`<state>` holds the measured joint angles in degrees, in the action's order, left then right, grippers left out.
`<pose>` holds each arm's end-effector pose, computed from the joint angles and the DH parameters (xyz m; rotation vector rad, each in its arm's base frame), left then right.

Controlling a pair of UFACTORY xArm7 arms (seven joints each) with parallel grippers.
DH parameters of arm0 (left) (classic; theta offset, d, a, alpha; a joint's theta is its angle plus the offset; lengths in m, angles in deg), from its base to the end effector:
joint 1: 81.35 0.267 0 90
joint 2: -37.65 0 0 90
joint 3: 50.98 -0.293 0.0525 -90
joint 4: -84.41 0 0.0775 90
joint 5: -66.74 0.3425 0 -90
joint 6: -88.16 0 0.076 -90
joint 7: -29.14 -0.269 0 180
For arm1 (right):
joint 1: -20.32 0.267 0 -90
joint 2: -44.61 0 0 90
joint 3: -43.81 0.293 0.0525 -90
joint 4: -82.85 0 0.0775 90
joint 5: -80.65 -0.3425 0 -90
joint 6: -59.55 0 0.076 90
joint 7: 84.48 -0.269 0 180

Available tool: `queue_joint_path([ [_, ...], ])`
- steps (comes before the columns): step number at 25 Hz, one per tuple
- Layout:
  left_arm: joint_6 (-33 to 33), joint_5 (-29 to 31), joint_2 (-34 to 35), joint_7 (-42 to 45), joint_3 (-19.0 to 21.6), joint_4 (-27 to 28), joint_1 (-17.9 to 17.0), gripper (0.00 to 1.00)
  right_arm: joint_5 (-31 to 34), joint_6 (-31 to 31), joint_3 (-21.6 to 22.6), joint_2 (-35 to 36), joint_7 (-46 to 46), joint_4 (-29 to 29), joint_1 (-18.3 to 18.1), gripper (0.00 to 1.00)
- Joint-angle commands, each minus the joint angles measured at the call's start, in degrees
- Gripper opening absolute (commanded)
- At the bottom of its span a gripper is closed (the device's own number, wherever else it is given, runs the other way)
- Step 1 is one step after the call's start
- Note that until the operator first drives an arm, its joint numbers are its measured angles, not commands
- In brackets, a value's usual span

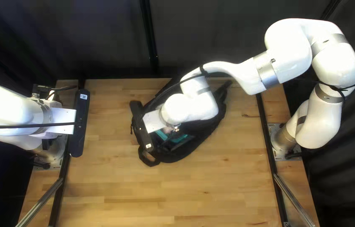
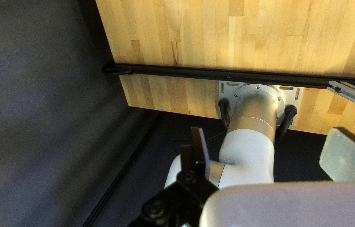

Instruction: Remove a lunch box from a kids backpack

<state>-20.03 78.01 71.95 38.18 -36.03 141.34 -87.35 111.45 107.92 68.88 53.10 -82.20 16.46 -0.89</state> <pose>0.2169 -0.0275 0.3531 -2.7183 0.1477 0.3038 0.5617 -0.0377 0.2010 2.7013 0.5774 0.2646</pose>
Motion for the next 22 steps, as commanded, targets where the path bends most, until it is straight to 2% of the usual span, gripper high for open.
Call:
queue_joint_path([
  [1,0.0,0.0,0.0,0.0,0.0,0.0,0.0,1.0,-0.2,4.3,0.0,-0.3,2.2,-3.8,0.1,0.0],
  [7,0.0,0.0,0.0,0.0,0.0,0.0,0.0,1.0,0.0,8.3,-0.3,-0.6,4.8,-7.3,-0.3,0.0],
  [19,0.0,0.0,0.0,0.0,0.0,0.0,0.0,1.0,0.0,8.9,-0.7,-1.0,6.2,-8.0,-0.8,0.0],
  [22,3.6,-0.3,-0.2,1.4,1.4,-1.7,-0.7,1.0,0.1,9.2,-0.7,-0.6,6.2,-8.7,-0.8,0.0],
])
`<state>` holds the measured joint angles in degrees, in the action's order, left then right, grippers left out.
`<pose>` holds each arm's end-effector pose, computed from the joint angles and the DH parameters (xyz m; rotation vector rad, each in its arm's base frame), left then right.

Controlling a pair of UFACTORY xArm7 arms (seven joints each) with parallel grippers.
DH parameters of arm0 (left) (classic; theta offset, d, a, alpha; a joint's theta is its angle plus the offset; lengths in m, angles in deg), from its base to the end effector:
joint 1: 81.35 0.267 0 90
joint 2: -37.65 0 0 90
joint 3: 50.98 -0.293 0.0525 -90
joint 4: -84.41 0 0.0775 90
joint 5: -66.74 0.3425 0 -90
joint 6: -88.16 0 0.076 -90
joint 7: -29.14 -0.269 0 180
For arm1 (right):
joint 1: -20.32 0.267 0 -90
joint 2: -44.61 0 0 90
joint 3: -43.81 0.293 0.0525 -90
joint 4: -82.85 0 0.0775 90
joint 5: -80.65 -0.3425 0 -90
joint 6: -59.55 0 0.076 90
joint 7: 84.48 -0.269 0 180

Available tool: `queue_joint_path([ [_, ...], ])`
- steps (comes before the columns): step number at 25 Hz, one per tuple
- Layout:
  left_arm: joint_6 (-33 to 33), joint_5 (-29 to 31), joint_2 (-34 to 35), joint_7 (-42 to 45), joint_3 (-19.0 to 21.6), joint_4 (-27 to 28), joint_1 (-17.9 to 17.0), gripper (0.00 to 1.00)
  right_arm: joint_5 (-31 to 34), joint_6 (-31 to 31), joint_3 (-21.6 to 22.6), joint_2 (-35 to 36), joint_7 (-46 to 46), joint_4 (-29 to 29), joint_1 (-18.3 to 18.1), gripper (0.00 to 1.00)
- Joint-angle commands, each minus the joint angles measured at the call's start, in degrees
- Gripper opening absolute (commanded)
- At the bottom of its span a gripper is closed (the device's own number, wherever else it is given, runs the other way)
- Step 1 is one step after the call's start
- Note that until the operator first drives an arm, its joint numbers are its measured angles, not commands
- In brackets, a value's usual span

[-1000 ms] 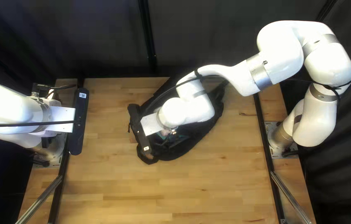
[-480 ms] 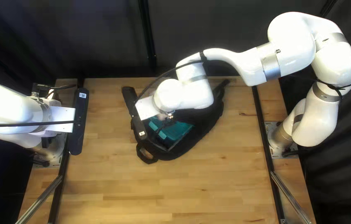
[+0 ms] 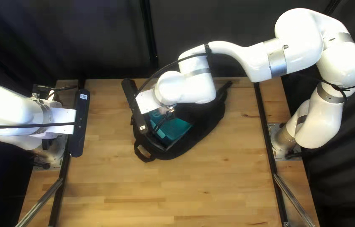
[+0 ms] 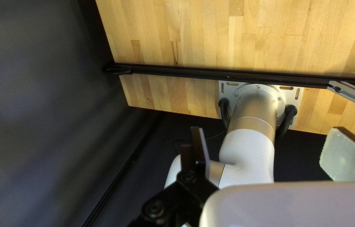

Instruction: Remove a lunch box from a kids backpack

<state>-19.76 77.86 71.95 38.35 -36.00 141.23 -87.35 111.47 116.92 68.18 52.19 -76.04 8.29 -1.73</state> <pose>0.2175 -0.0284 0.3521 -2.7212 0.1461 0.3003 0.5695 -0.0738 0.2609 2.6386 0.5792 0.2164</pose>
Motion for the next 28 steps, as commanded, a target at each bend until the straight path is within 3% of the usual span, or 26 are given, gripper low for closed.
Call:
queue_joint_path([
  [1,4.2,0.0,-0.3,1.5,1.9,-2.0,-1.0,1.0,0.1,0.2,0.0,0.2,0.1,-0.5,0.0,0.0],
  [7,12.5,-1.0,0.0,3.4,5.4,-9.2,-3.7,1.0,-0.8,0.2,-0.3,-1.6,1.2,0.5,-0.7,0.0],
  [13,19.5,-2.7,0.6,4.9,5.2,-15.4,-4.3,1.0,-1.2,0.1,-0.8,-1.6,2.3,0.1,-1.3,0.0],
  [19,31.7,-5.1,-3.0,6.4,5.0,-21.9,-4.3,1.0,-1.5,0.8,-0.9,-1.5,3.0,-0.5,-1.4,0.0],
  [28,31.8,-5.4,-3.0,4.6,3.7,-22.3,-4.1,1.0,-2.1,-0.8,-0.9,-3.5,1.9,2.1,-1.6,0.0],
])
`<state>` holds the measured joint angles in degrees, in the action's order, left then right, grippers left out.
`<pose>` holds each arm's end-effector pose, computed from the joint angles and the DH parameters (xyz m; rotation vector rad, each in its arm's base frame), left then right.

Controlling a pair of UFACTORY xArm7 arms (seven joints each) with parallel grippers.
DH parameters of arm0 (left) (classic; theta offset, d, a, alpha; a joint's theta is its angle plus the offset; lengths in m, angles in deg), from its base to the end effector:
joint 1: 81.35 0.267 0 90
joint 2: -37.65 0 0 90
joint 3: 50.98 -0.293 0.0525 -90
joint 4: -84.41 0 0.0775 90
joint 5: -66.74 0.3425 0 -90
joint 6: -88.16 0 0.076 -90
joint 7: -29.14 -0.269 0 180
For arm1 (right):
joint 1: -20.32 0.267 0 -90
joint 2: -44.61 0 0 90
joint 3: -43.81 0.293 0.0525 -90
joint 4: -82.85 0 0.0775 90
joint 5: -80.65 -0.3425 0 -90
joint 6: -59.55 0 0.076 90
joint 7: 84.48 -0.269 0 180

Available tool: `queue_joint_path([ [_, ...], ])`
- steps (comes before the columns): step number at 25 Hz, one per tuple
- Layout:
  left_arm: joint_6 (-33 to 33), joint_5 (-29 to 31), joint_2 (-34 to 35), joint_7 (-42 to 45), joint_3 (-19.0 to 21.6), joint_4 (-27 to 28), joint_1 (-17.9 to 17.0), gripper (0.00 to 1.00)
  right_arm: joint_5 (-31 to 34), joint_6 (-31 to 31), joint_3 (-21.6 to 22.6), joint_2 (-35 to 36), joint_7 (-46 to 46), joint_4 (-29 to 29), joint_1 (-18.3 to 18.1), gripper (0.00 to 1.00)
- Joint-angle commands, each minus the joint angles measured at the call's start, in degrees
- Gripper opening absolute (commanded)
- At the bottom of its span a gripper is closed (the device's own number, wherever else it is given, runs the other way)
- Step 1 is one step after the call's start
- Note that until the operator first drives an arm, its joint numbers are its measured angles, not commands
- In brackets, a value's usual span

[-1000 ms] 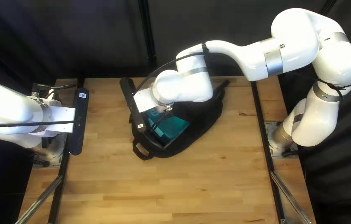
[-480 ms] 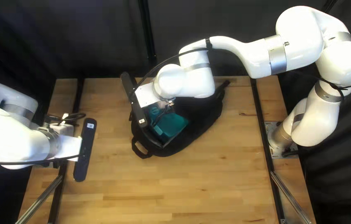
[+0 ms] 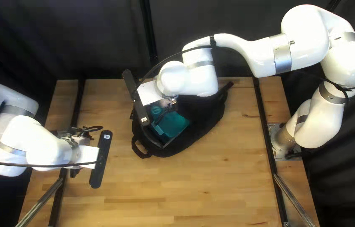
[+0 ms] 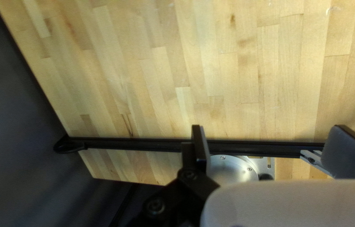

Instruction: Remove a lunch box from a kids backpack

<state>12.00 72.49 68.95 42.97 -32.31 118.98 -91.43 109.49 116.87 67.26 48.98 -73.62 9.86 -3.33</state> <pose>0.2516 -0.0831 0.1971 -2.8030 0.3274 0.1481 0.5570 -0.0923 0.2758 2.6392 0.5537 0.2203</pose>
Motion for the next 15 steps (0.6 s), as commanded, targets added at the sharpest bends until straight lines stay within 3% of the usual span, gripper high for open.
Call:
queue_joint_path([
  [1,0.0,0.0,0.0,0.0,0.0,0.0,0.0,1.0,-0.2,-0.9,0.0,-0.2,-0.6,0.3,0.0,0.0],
  [8,10.8,11.3,-10.8,6.4,4.7,5.0,3.3,1.0,-0.5,1.1,0.9,0.2,-0.2,-2.5,0.9,0.0],
  [15,20.2,19.1,-10.8,10.5,5.8,1.1,4.6,1.0,-0.4,3.0,1.3,1.2,0.1,-4.7,1.5,0.0],
])
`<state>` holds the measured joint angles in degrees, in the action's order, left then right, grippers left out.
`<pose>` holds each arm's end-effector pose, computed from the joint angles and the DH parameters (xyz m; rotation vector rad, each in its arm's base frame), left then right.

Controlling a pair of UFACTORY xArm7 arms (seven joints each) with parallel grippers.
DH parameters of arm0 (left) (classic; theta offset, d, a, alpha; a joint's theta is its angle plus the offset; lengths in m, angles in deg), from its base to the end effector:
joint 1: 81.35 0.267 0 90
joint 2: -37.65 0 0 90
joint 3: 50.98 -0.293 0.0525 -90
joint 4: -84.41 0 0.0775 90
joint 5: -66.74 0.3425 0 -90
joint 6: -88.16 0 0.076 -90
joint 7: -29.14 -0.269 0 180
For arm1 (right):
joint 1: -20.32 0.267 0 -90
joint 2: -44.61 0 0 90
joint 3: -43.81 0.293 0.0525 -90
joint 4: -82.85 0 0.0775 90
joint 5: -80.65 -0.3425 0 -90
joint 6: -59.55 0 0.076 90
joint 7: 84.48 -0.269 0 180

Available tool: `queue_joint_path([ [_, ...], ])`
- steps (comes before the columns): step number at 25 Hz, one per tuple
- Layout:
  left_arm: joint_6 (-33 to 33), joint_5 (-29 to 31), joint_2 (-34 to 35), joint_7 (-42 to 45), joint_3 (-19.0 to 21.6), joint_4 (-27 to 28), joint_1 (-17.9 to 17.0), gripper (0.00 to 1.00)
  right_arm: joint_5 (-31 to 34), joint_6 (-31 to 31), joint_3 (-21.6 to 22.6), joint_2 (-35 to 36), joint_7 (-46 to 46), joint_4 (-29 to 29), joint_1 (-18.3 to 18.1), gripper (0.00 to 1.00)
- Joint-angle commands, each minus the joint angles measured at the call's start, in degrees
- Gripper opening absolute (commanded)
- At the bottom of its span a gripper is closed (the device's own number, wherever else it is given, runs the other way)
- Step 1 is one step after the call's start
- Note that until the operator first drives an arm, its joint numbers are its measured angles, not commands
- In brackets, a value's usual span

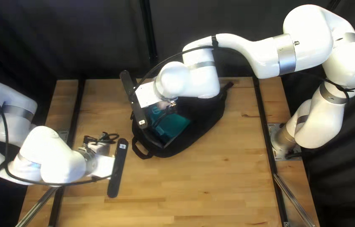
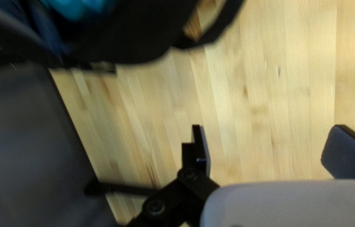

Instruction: Remove a lunch box from a kids backpack

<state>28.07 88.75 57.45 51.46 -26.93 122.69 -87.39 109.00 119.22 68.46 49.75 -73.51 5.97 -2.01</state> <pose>0.3507 -0.0958 0.1868 -2.6511 0.4214 -0.1798 0.5689 -0.0711 0.2965 2.6373 0.5786 0.2546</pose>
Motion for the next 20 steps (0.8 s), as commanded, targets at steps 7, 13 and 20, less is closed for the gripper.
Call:
queue_joint_path([
  [7,9.4,4.1,2.2,3.9,0.0,-6.9,0.9,1.0,0.5,0.7,0.0,1.5,-0.2,-1.8,0.2,0.0],
  [13,9.4,4.1,2.2,3.9,0.0,-6.9,0.9,1.0,0.5,-3.3,-0.2,1.8,-1.3,1.4,-0.2,0.0],
  [20,19.5,17.0,-4.8,9.8,1.5,-5.1,5.3,1.0,0.0,-5.3,0.3,0.2,-3.1,3.6,0.2,0.0],
])
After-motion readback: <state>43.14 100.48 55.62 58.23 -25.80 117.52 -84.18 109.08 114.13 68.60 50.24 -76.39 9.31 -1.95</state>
